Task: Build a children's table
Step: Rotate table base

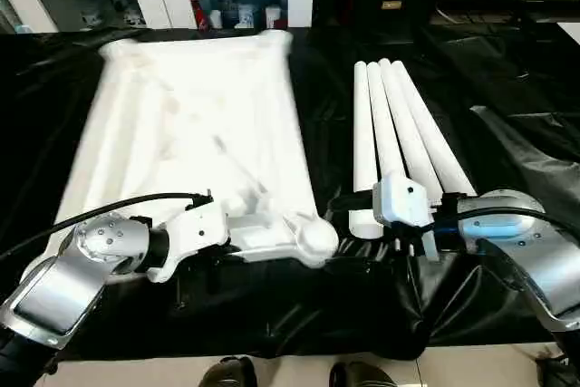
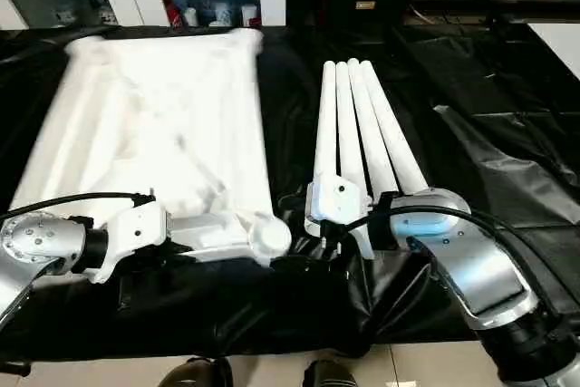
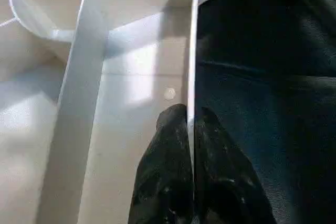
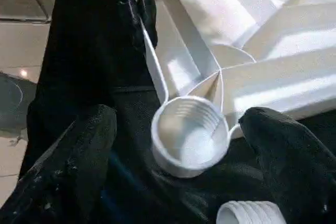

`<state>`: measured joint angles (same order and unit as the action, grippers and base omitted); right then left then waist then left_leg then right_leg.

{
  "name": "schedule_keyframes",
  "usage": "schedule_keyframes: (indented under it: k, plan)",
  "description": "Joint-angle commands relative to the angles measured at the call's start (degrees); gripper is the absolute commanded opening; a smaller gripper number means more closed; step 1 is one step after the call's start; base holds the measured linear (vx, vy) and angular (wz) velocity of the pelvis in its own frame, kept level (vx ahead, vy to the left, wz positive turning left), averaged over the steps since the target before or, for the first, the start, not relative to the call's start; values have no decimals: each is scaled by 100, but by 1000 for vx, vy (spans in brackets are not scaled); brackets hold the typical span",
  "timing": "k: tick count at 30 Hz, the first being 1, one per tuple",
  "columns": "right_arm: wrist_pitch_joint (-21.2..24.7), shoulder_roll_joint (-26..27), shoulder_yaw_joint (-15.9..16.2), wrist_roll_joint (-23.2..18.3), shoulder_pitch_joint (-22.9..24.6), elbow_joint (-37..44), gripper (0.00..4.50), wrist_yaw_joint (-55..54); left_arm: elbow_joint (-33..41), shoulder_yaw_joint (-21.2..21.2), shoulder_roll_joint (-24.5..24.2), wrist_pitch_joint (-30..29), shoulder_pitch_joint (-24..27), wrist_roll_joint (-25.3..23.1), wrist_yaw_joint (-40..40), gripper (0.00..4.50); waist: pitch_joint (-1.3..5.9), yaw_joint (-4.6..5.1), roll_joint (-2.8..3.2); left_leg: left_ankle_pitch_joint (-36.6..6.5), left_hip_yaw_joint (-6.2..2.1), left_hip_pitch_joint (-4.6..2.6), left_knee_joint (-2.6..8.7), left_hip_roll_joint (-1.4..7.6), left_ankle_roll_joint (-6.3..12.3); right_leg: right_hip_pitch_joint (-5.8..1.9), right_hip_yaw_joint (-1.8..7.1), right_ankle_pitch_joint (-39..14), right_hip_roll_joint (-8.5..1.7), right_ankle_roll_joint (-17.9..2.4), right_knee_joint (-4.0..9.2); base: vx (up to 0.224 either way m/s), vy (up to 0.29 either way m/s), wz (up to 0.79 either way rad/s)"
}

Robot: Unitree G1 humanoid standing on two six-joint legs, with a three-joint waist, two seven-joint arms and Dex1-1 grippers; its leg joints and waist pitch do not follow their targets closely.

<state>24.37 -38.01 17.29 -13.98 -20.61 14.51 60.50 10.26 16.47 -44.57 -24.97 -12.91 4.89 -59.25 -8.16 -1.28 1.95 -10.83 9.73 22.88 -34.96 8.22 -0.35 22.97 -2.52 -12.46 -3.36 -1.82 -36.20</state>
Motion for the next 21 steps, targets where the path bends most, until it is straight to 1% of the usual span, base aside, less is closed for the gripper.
schedule_keyframes:
  k: [1,3,4,5,6,7,8,9,10,12,13,14,15,17,19,20,21]
  plan:
    - [-51,29,-19,-16,-100,-50,419,-8,-109,-332,-80,-161,115,-123,380,2,416,-27,-87,-302,-198,-120,404,475,760,-307,314,-160,-554,-1560,372,0,0,0]
    - [-81,49,-23,6,-125,-98,419,-29,-147,-401,-18,-105,102,-165,525,2,414,-23,-80,-326,-197,-127,406,478,738,-302,314,-230,-547,-1543,380,0,0,0]
    - [-82,58,-26,8,-132,-107,419,-37,-222,-418,15,0,76,-221,610,2,412,-19,-97,-327,-193,-130,408,478,740,-299,315,-239,-543,-1541,385,0,0,0]
    - [-83,64,-28,8,-138,-113,419,-41,-282,-429,40,81,56,-264,673,2,415,-17,-87,-306,-195,-127,405,472,742,-300,312,-226,-537,-1539,377,0,0,0]
    - [-86,70,-31,14,-149,-125,419,-48,-326,-437,57,138,38,-280,702,2,417,-22,-89,-294,-192,-131,401,473,752,-296,315,-217,-539,-1525,383,0,0,0]
    - [-91,86,-43,30,-165,-146,419,-72,-415,-459,56,443,36,-299,703,2,419,-25,-88,-285,-192,-133,403,475,754,-293,315,-182,-537,-1513,378,0,0,0]
    - [-91,86,-43,30,-165,-146,419,-72,-415,-459,56,443,36,-299,703,2,419,-25,-88,-285,-192,-133,403,475,754,-293,315,-182,-537,-1513,378,0,0,0]
    - [-104,99,-49,58,-176,-170,419,-85,-506,-543,96,779,62,-196,657,2,426,-35,-86,-277,-196,-139,402,478,768,-290,313,-126,-538,-1505,378,0,0,0]
    - [-108,103,-52,71,-180,-176,419,-88,-524,-568,109,840,69,-162,649,2,424,-32,-87,-283,-194,-135,404,478,766,-289,312,-111,-538,-1507,375,0,0,0]
    - [-112,110,-60,77,-186,-195,419,-83,-599,-587,121,1004,42,-132,614,2,440,-60,-80,-220,-191,-151,400,489,782,-279,313,64,-536,-1540,353,0,0,0]
    - [-120,123,-65,91,-191,-217,419,-103,-657,-608,155,1104,8,-96,587,2,442,-71,-86,-204,-185,-149,399,489,790,-279,315,121,-539,-1563,344,0,0,0]
    - [-120,123,-65,91,-191,-217,419,-103,-657,-608,155,1104,8,-96,587,2,442,-71,-86,-204,-185,-149,399,489,790,-279,315,121,-539,-1563,344,0,0,0]
    - [-126,133,-66,104,-192,-232,419,-126,-714,-592,163,1213,-26,-88,560,2,446,-87,-76,-196,-188,-148,398,494,786,-284,315,149,-548,-1580,338,0,0,0]
    - [-157,149,-70,147,-200,-257,419,-187,-854,-529,77,1380,-69,-198,566,2,442,-86,-68,-236,-186,-146,402,491,761,-283,314,124,-544,-1575,343,0,0,0]
    - [-160,159,-79,161,-198,-258,419,-222,-958,-499,18,1516,-89,-304,602,2,438,-88,-78,-323,-183,-151,409,491,722,-284,316,22,-547,-1556,351,0,0,0]
    - [-168,167,-84,173,-199,-268,419,-248,-1044,-479,-17,1622,-104,-379,625,2,439,-94,-59,-344,-190,-154,408,493,712,-281,317,-18,-547,-1540,358,0,0,0]
    - [-159,176,-91,190,-199,-271,419,-287,-1145,-514,-15,1632,-144,-385,654,30,435,-84,-51,-385,-184,-153,414,487,676,-279,316,-61,-539,-1532,364,0,0,0]
